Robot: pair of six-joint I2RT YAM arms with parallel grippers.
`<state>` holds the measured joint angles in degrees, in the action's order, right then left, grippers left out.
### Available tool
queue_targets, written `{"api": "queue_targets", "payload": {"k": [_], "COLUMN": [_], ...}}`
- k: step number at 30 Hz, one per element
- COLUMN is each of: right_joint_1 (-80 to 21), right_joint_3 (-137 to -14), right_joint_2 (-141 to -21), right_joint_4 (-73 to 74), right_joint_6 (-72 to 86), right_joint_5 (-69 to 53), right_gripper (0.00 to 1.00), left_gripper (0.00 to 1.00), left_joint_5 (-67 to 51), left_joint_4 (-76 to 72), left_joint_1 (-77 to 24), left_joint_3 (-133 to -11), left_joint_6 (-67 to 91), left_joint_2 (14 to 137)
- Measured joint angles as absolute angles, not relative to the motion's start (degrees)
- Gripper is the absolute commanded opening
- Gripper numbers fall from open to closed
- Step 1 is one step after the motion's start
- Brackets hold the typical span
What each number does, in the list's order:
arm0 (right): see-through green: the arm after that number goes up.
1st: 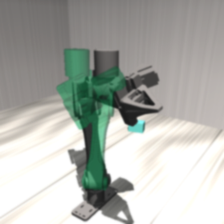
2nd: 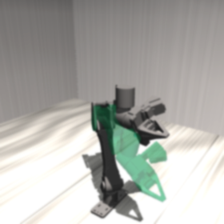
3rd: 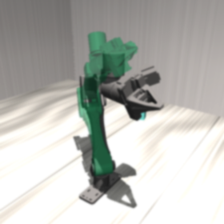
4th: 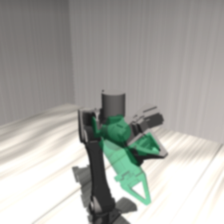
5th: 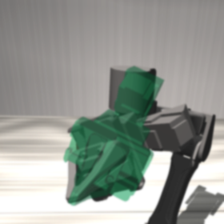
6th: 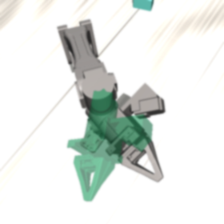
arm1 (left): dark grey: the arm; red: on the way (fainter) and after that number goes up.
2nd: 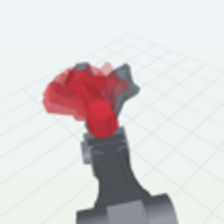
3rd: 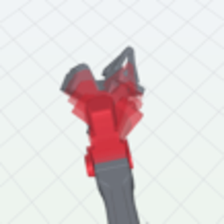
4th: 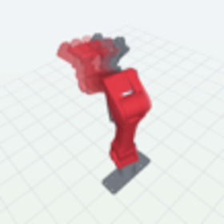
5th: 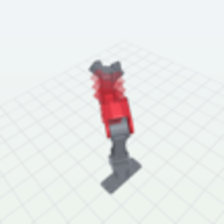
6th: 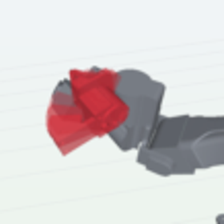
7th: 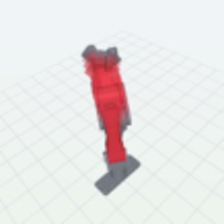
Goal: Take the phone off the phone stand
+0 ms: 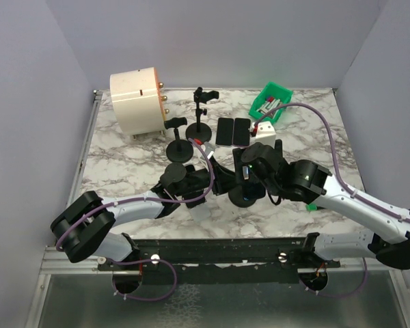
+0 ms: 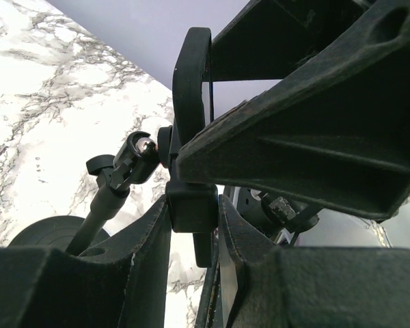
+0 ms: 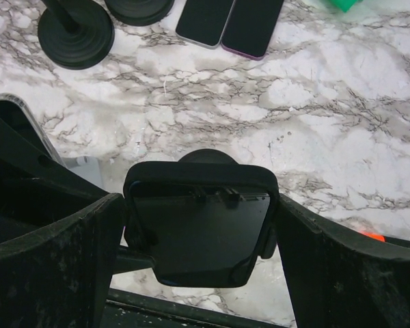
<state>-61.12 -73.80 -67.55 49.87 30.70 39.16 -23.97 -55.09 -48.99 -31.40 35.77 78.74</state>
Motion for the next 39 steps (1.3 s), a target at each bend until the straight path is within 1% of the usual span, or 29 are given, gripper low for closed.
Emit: {"api": "queue_targets", "payload": {"k": [5,11,15,19,21,23,26,27,29,30,31,32,33,35,39], "right_joint_1": [-61.12,-61.12,-61.12,-61.12,-61.12,-61.12,-61.12,-61.12,-61.12,-61.12,-61.12,-61.12,-61.12,-61.12,-61.12], "right_joint_3": [-73.80,-73.80,-73.80,-73.82,-73.82,-73.82,-73.82,-73.82,-73.82,-73.82,-73.82,-73.82,-73.82,-73.80,-73.80], "right_joint_2": [-69.43,-70.24,-70.22,-70.22,-70.22,-70.22,-70.17,-70.17,-70.17,-70.15,-70.13,-70.11,-70.11,-70.08,-70.06], "right_joint_4": [50.28,50.68,50.65,50.63,50.65,50.57,50.30,50.26,50.19,50.19,50.19,50.17,50.15,50.15,50.15], "right_joint_6": [31.05,31.48,31.51,31.51,31.51,31.53,31.44,31.46,31.35,31.31,31.27,31.24,31.24,31.22,31.05], "right_joint_5": [39.86,40.84,41.34,41.58,41.71,41.71,41.71,41.65,41.58,41.58,41.54,41.45,41.36,41.23,41.06], "right_gripper": [0.94,0.90,0.92,0.90,0.86,0.78,0.63,0.57,0.47,0.42,0.38,0.33,0.30,0.23,0.17], "left_gripper": [0.00,0.00,0.00,0.00,0.00,0.00,0.00,0.04,0.29,0.40,0.47,0.51,0.54,0.56,0.56], "left_joint_5": [-23.97,-23.97,-23.97,-23.97,-23.94,-23.94,-23.92,-23.92,-23.90,-23.88,-23.77,-23.68,-23.51,-22.74,-21.54], "left_joint_4": [-55.09,-55.07,-54.74,-54.30,-54.30,-54.28,-54.28,-54.28,-54.26,-54.24,-54.15,-54.08,-54.06,-53.91,-53.91], "left_joint_1": [-48.99,-48.99,-48.99,-48.99,-48.99,-48.99,-48.99,-48.99,-48.99,-48.99,-48.99,-48.99,-48.99,-48.99,-48.93], "left_joint_3": [-31.40,-31.40,-31.40,-31.40,-31.40,-31.38,-31.38,-31.38,-31.38,-31.35,-31.33,-31.27,-31.18,-30.74,-30.20], "left_joint_6": [35.77,35.77,35.77,35.75,35.75,35.75,35.73,35.73,35.73,35.75,35.75,35.68,35.51,35.55,35.29], "left_joint_2": [78.74,78.74,78.52,78.28,78.26,78.26,78.26,78.26,78.22,78.17,78.08,77.97,77.84,77.08,75.64]}}
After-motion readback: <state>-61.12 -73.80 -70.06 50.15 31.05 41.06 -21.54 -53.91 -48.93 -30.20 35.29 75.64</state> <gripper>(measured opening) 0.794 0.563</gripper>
